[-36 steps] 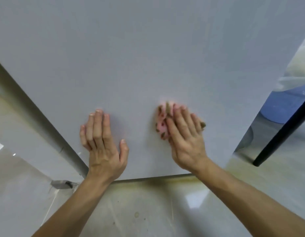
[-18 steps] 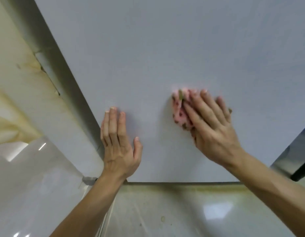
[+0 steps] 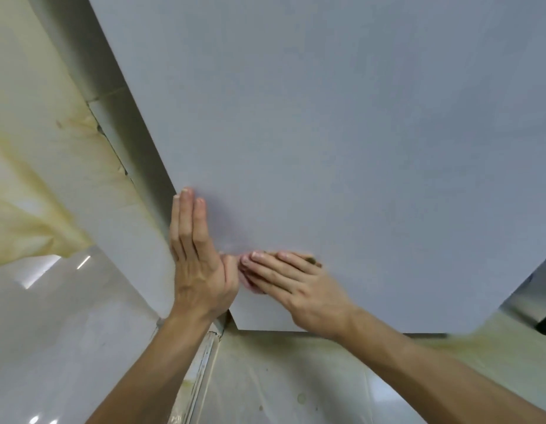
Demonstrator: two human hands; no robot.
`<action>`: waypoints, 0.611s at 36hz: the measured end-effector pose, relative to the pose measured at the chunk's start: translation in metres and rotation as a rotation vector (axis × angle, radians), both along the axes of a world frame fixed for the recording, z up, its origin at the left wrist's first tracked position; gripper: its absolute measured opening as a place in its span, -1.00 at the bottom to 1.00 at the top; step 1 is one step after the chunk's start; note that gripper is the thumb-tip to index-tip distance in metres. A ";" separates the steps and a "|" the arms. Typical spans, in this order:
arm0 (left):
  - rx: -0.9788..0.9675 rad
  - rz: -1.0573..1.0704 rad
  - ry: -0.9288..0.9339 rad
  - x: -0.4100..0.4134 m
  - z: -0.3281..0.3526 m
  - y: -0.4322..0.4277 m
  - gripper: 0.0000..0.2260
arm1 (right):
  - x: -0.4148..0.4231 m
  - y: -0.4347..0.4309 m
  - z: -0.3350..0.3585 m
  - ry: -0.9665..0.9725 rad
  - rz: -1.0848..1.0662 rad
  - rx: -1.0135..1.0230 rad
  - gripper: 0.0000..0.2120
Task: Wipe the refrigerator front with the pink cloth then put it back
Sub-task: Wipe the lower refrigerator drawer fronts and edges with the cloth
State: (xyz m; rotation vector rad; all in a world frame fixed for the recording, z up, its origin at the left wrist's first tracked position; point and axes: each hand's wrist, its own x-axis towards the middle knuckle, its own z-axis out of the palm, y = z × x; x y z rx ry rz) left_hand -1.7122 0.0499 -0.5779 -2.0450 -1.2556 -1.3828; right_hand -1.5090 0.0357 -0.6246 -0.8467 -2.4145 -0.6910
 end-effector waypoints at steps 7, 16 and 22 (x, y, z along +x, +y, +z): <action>-0.003 0.019 0.004 -0.005 0.011 -0.003 -0.25 | 0.012 -0.009 0.034 0.132 -0.035 0.031 -0.28; -0.030 -0.034 -0.129 -0.003 0.041 -0.003 -0.23 | -0.007 0.011 0.178 0.798 -0.139 0.341 -0.45; -0.068 -0.104 -0.186 -0.009 0.044 -0.002 -0.19 | -0.058 0.021 0.152 0.690 -0.056 0.313 -0.52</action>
